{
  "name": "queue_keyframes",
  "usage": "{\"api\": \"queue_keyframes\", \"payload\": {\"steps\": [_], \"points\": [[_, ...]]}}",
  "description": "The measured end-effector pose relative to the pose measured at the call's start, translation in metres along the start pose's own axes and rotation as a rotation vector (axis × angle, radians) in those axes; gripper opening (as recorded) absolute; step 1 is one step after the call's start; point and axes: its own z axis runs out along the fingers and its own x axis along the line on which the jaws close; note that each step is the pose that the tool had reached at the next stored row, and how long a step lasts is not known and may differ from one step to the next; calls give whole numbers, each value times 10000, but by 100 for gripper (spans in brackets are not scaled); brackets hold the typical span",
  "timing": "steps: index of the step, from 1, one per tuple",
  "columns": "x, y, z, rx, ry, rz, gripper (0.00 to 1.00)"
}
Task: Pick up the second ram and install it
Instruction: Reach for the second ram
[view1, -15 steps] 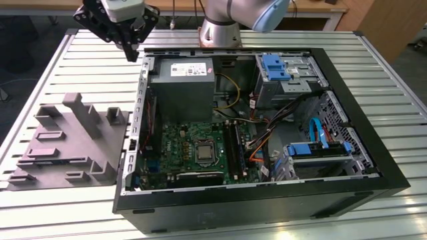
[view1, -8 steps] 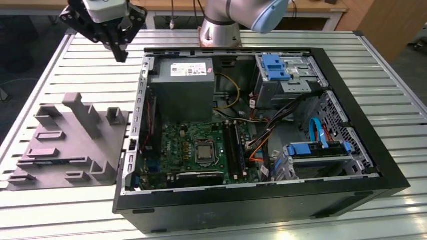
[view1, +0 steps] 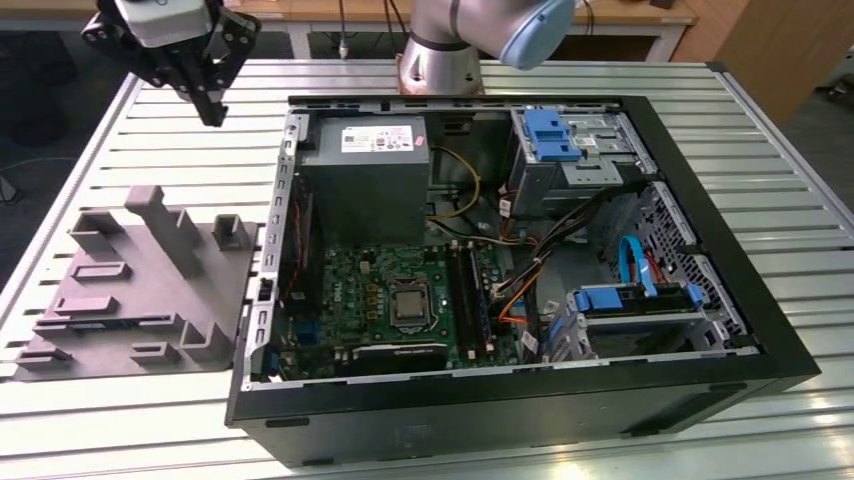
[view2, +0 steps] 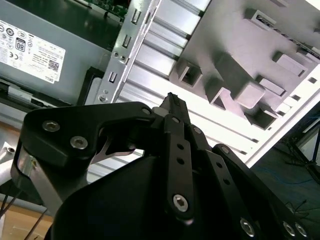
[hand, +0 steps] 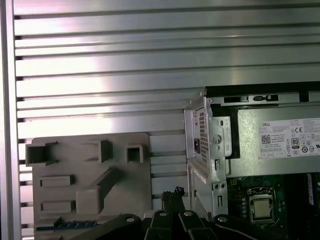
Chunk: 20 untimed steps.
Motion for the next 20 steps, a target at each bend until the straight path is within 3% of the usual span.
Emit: {"api": "queue_keyframes", "payload": {"steps": [11,20], "points": [[306,-24,5,0,1,-1,11],[640,-50,8,0,0,-2,11]]}}
